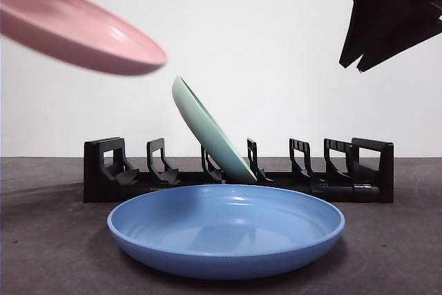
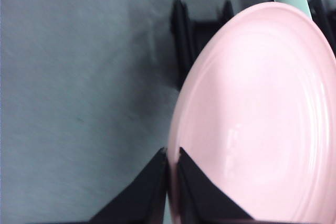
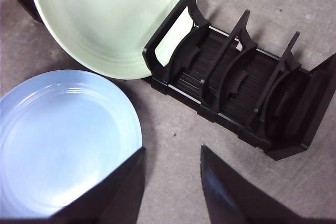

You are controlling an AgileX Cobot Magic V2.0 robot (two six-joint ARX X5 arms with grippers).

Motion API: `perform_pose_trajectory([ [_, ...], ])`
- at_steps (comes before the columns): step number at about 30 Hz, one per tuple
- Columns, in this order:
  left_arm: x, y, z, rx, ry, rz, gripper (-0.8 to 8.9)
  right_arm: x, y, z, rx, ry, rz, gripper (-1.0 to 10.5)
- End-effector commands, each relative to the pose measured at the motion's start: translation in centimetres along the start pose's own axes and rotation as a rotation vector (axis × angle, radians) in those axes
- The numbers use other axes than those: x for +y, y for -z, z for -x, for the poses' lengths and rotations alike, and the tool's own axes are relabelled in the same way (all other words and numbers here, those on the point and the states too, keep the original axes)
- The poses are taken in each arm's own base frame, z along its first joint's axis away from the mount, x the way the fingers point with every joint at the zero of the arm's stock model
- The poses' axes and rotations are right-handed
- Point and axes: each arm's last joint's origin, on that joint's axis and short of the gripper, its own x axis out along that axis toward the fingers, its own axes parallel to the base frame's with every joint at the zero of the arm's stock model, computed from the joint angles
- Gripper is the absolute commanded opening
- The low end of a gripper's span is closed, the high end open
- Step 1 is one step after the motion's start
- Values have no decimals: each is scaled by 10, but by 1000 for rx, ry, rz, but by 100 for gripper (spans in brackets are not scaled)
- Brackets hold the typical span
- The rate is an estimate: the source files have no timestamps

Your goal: Place the plate

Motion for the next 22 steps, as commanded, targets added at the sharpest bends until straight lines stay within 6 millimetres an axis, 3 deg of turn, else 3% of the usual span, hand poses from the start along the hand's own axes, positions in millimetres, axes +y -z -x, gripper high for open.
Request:
perform_pose_trajectory([
  [1,1,16,-4,-8,87,86,15,1,-3,0,-7,-3,-2,157],
  [12,-3,77,-74,126,319,315,15,1,-1,0,6,-3,-4,158],
  [22,-35,86,-121,246,365,319,15,1,-1,0,8,-4,-5,157],
])
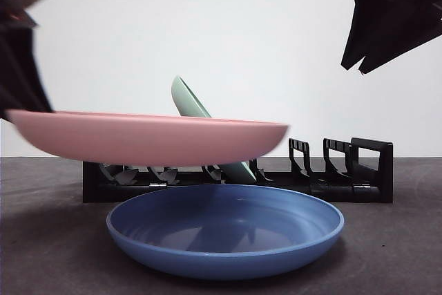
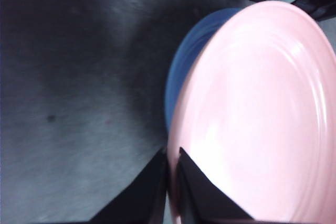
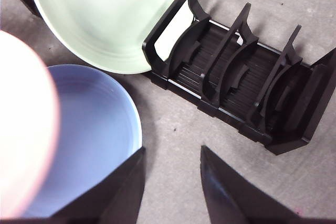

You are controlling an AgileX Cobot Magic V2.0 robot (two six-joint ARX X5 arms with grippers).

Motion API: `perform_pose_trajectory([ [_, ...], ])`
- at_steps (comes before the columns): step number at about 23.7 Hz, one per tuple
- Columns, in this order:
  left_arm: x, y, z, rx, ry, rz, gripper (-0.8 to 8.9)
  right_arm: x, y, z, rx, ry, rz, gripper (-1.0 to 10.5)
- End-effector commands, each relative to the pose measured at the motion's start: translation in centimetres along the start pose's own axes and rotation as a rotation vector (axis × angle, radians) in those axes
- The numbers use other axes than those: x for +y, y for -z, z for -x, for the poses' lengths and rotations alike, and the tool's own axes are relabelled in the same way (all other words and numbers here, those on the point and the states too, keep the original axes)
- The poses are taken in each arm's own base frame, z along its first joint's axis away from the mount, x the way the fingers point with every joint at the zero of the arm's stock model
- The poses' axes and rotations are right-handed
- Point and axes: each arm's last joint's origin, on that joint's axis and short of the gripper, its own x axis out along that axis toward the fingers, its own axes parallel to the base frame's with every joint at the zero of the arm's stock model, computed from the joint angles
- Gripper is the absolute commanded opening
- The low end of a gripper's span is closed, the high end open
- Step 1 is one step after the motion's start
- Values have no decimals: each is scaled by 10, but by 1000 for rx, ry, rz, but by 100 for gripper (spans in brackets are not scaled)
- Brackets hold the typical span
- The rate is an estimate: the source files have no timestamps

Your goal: Place the plate

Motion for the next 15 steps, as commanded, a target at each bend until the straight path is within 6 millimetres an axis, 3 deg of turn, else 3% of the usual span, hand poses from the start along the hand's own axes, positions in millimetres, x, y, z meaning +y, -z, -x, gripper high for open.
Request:
perform_pose_trajectory([
  [1,-8,-1,-18,46,10,9,16,1,-3,0,-8,-4,-1,158],
  [10,-17,-4,-62,56,-9,0,16,1,-2,0,-3,-4,-2,158],
  [15,-15,-5,-68,8,-78,-11,16,1,-2,0,-1,-4,-3,158],
])
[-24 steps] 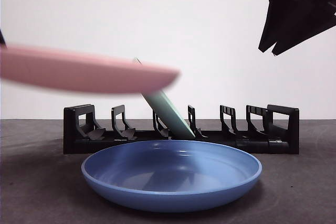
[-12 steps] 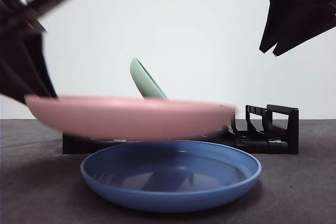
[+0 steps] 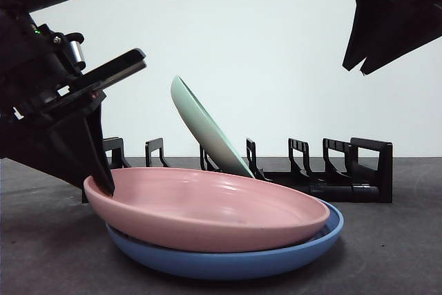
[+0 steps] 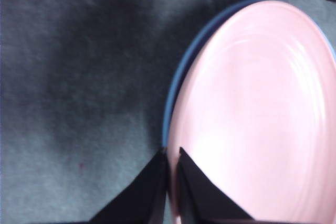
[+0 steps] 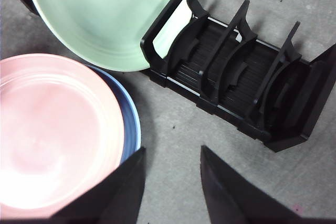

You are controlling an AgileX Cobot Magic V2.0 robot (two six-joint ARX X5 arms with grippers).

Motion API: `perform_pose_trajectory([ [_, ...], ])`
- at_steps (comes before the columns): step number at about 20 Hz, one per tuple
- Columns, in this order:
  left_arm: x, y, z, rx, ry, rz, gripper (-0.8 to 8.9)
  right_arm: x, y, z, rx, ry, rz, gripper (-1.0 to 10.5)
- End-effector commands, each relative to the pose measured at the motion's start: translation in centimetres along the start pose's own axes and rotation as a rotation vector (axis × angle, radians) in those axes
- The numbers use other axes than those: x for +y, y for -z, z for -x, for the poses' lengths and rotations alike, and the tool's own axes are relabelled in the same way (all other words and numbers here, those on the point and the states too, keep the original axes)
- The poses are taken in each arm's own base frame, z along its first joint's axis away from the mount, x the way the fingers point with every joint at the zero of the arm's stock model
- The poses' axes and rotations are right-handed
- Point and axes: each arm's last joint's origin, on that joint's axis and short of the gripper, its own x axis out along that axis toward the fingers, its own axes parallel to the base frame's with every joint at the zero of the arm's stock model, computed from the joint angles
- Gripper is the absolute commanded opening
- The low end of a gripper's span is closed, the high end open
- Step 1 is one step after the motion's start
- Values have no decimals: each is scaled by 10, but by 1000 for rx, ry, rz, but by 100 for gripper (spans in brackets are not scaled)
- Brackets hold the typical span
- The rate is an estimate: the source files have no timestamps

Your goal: Place the plate

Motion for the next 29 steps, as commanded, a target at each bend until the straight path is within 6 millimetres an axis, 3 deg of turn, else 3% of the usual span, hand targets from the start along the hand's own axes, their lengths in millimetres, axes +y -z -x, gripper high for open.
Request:
perform_pose_trajectory([
  [1,-5,-3,-4,-17,1,-13,16,1,-3,0,-7,-4,-2,157],
  [7,-4,-4,-11,-9,-5,-20,20,1,-3,0,-7,-4,-2,158],
  [9,-4,-4,-11,-8,-5,-19,55,1,-3,0,-7,-4,-2,157],
  [12,-4,-4,-11,-5,-1,-18,208,1,-3,0,-7,-4,-2,158],
  [16,-6,-4,-3,39,4,-60,231,1,-3,0,-7,-4,-2,158],
  [19,-6,-12,25,29,-30,-189,285,2,-3,0,-8,-19,-1,158],
  [24,5,-22,98,-129,-109,-332,285,11,-10,0,-51,-103,-49,170],
  [29,24,-6,174,-478,-180,-441,283,16,-45,1,-83,-207,-109,171],
])
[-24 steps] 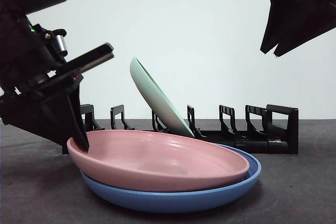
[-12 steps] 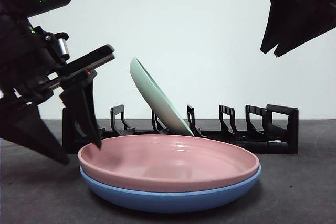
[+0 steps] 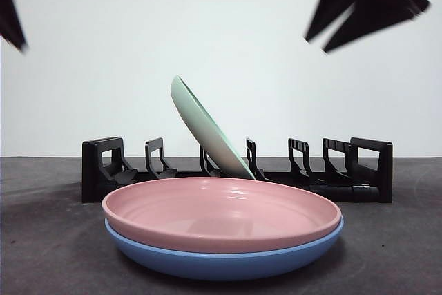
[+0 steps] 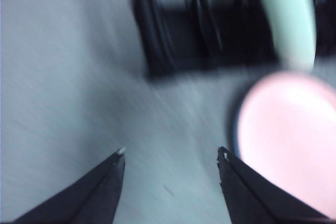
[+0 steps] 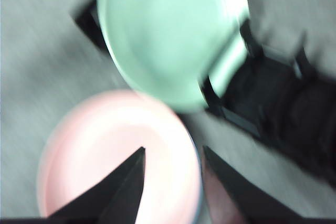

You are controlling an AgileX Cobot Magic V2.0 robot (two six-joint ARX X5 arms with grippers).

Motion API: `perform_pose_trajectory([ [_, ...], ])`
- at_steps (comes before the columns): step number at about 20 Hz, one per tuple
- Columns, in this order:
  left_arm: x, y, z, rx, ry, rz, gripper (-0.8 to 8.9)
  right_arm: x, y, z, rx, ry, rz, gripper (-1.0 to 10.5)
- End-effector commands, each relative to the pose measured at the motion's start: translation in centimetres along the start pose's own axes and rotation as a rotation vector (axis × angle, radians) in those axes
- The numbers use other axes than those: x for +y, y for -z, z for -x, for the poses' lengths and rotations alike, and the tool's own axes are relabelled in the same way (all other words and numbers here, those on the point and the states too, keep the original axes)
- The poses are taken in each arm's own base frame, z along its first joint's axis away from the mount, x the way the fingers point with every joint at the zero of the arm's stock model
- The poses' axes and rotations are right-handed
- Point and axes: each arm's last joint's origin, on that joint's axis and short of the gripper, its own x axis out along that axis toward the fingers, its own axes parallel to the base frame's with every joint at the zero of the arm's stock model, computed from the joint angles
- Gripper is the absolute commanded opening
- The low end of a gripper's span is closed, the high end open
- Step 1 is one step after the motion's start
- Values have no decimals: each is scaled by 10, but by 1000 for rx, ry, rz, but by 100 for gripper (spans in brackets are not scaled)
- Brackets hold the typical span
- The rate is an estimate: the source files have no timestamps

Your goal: Place the plate

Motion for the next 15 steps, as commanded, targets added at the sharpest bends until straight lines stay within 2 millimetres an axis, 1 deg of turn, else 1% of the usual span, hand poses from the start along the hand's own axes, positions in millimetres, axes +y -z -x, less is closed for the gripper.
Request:
perform_pose_trajectory([
  [1,8,-1,33,-150,-40,-100,283,5,-26,-5,-20,-27,-32,170],
  [3,14,4,55,-244,-84,-78,282,9,-48,-17,4,-62,-42,171],
  [5,17,10,68,-302,-110,-53,283,13,-69,-39,66,-118,-60,191],
  [6,17,12,73,-320,-114,-41,283,16,-79,-54,101,-136,-64,212],
  [8,17,15,77,-336,-115,-40,283,20,-94,-80,148,-153,-62,227],
  [10,17,17,78,-326,-115,-37,283,25,-106,-102,181,-165,-64,227],
  [12,17,17,78,-321,-114,-31,283,32,-113,-120,204,-180,-61,227],
  [15,17,17,78,-321,-115,-32,283,39,-117,-135,218,-193,-48,227],
])
